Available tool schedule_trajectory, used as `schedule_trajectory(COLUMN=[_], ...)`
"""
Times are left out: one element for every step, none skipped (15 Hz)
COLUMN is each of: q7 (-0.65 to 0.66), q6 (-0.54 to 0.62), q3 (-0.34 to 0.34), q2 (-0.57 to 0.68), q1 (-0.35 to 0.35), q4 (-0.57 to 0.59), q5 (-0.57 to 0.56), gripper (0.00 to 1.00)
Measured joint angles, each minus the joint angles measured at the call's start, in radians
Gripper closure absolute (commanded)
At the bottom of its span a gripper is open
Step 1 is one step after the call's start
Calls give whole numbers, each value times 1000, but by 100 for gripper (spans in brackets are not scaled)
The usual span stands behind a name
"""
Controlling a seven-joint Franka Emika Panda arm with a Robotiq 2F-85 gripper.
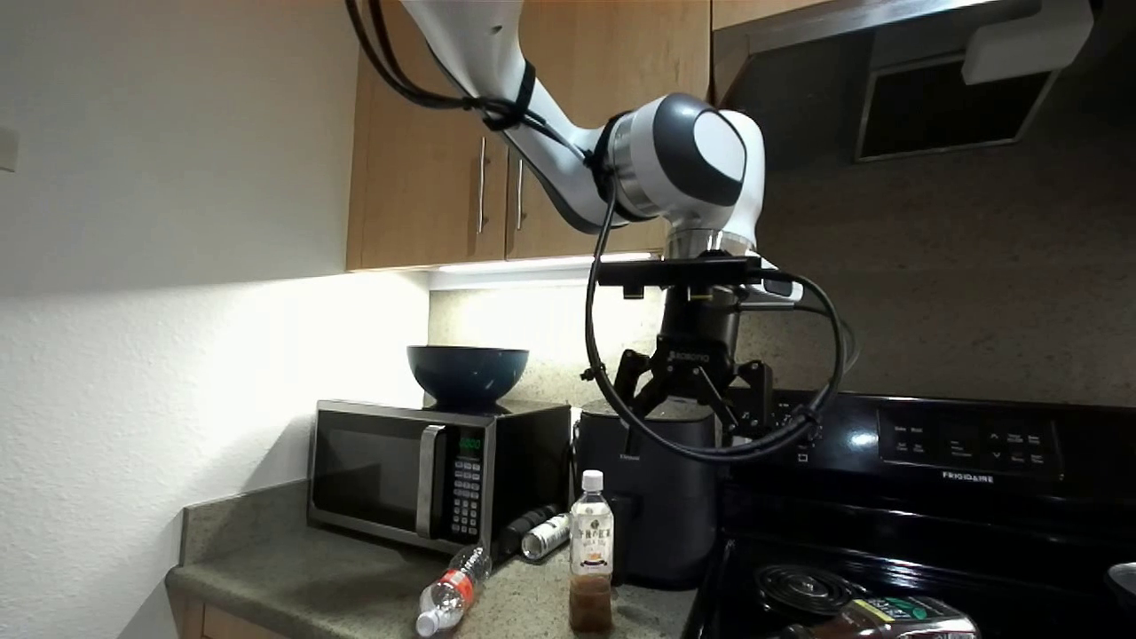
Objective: Move the bottle of tea to the counter on the left.
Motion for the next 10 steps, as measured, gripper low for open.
schedule_trajectory(q7=[0, 0, 0, 0, -4, -24, -48, -71, -95, -129], q6=[-1, -2, -2, 3, 21, 52, 78, 95, 106, 108], q3=[0, 0, 2, 4, 6, 7, 6, 5, 5, 4], q2=[1, 1, 1, 2, 5, 12, 26, 48, 77, 113], q1=[0, 0, -1, -1, -1, -1, -2, -5, -12, -20], q4=[2, 3, 3, 3, 3, 3, 5, 12, 27, 49], q5=[0, 0, 0, -1, -1, 0, 1, 4, 9, 21], gripper=[0, 0, 0, 0, 0, 0, 0, 0, 0, 0])
